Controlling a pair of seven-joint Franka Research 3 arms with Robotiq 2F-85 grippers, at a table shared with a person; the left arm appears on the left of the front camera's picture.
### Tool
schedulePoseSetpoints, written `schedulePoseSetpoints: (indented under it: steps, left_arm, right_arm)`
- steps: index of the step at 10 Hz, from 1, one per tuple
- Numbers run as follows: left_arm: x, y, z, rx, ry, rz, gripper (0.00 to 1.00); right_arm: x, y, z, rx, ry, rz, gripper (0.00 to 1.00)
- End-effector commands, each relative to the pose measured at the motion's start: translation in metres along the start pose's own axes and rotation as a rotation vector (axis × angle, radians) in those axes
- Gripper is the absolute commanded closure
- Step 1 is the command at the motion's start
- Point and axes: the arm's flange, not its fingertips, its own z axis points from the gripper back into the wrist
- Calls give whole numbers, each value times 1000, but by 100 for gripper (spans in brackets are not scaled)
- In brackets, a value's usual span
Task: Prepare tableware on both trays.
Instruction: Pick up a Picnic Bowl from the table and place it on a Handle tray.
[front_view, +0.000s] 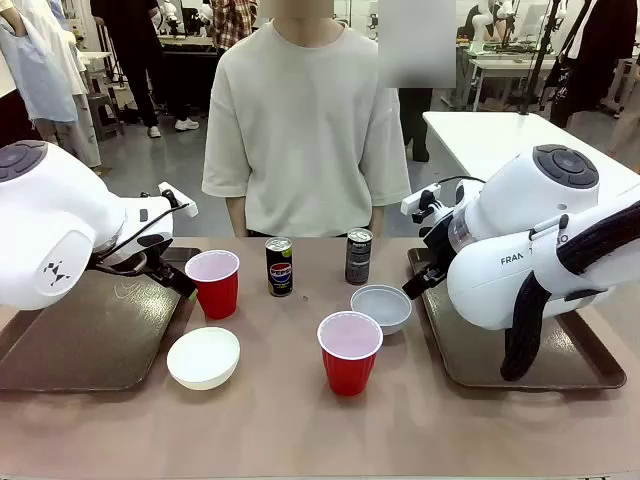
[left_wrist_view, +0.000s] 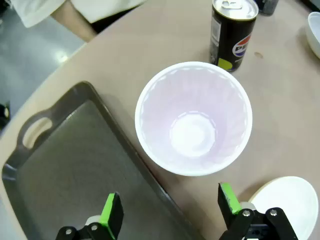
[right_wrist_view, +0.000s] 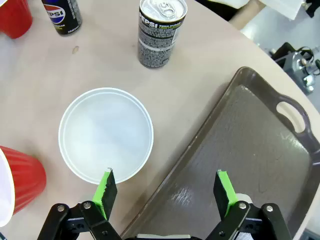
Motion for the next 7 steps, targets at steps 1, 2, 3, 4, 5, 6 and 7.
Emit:
schedulePoseSetpoints:
  steps: [1, 2, 3, 4, 5, 6, 7]
  left_arm:
    - [0, 0, 0, 0, 0, 0, 0]
    - [0, 0, 0, 0, 0, 0, 0]
    - [0, 0, 0, 0, 0, 0, 0]
    - [0, 0, 0, 0, 0, 0, 0]
    - [0, 0, 0, 0, 0, 0, 0]
    - [0, 0, 0, 0, 0, 0, 0]
    - [0, 0, 0, 0, 0, 0, 0]
  right_arm:
    - [0, 0, 0, 0, 0, 0, 0]
    - [0, 0, 0, 0, 0, 0, 0]
    - [0, 0, 0, 0, 0, 0, 0]
    - [0, 0, 0, 0, 0, 0, 0]
    - [0, 0, 0, 0, 0, 0, 0]
    - [0, 0, 0, 0, 0, 0, 0]
    - [0, 0, 0, 0, 0, 0, 0]
